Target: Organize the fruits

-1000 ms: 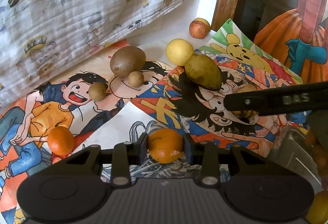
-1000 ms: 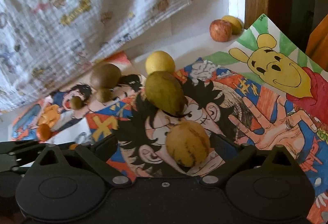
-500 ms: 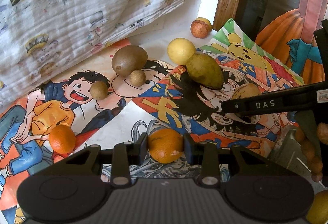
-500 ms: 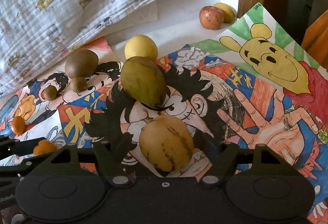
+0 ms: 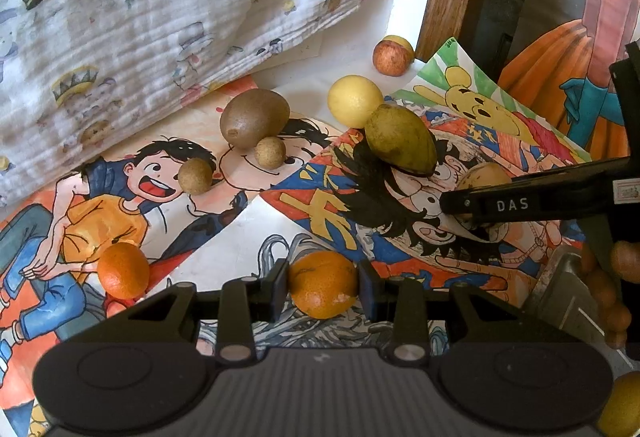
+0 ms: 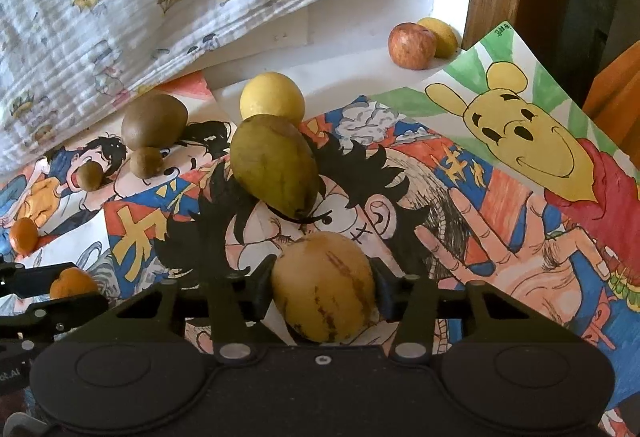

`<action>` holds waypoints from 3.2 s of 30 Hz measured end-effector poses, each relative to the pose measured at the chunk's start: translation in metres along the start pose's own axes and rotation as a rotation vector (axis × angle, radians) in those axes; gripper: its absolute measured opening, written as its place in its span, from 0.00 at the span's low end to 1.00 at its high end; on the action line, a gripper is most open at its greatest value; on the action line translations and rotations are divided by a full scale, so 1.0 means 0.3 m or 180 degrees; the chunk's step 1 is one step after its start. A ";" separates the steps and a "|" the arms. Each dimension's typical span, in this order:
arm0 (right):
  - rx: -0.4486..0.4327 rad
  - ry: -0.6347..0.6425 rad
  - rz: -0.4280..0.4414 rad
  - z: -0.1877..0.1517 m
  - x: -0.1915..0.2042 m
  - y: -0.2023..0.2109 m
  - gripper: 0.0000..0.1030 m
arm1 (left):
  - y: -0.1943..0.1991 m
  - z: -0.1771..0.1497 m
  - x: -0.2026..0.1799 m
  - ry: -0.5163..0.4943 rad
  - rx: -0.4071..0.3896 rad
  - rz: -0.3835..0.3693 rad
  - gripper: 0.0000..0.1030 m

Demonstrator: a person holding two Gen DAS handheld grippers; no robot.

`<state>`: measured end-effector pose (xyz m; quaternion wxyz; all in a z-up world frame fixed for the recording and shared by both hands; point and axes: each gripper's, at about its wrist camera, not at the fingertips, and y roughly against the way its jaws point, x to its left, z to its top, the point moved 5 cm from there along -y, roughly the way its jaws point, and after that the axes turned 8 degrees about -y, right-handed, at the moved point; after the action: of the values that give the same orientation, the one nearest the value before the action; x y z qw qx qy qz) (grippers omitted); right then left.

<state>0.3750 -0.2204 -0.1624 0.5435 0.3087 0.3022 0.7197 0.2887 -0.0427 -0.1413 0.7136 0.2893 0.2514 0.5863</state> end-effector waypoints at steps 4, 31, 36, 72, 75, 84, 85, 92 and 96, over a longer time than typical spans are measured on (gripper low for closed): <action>-0.0074 0.0031 0.0066 0.010 0.017 0.041 0.49 | 0.007 -0.001 0.003 0.0013 -0.0011 0.0004 0.39; -0.0669 0.0176 0.0414 0.002 0.158 0.502 0.49 | 0.283 -0.011 -0.023 0.0021 -0.0376 0.0110 0.39; -0.0739 0.0147 0.0433 -0.058 0.161 0.605 0.49 | 0.364 -0.045 -0.054 0.0017 -0.0422 0.0112 0.39; -0.0430 -0.0400 0.0147 -0.340 -0.156 0.617 0.49 | 0.391 -0.229 -0.486 -0.0615 -0.0197 -0.0449 0.39; -0.0336 -0.0379 0.0135 -0.347 -0.163 0.561 0.49 | 0.386 -0.248 -0.499 -0.0638 -0.0158 -0.0475 0.39; -0.0146 -0.0195 0.0079 -0.370 -0.140 0.426 0.49 | 0.343 -0.306 -0.506 -0.0671 0.0040 -0.0474 0.39; -0.0148 -0.0150 0.0052 -0.373 -0.137 0.418 0.49 | 0.341 -0.312 -0.506 -0.0677 0.0057 -0.0480 0.39; -0.0085 -0.0122 0.0011 -0.384 -0.137 0.371 0.50 | 0.345 -0.338 -0.509 -0.0703 0.0082 -0.0480 0.39; -0.0067 -0.0107 -0.0005 -0.383 -0.133 0.368 0.50 | 0.341 -0.344 -0.510 -0.0711 0.0099 -0.0476 0.40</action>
<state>0.2291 -0.2955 -0.1539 0.5523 0.3147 0.2857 0.7171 0.1175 -0.1660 -0.1387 0.7743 0.3443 0.2004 0.4916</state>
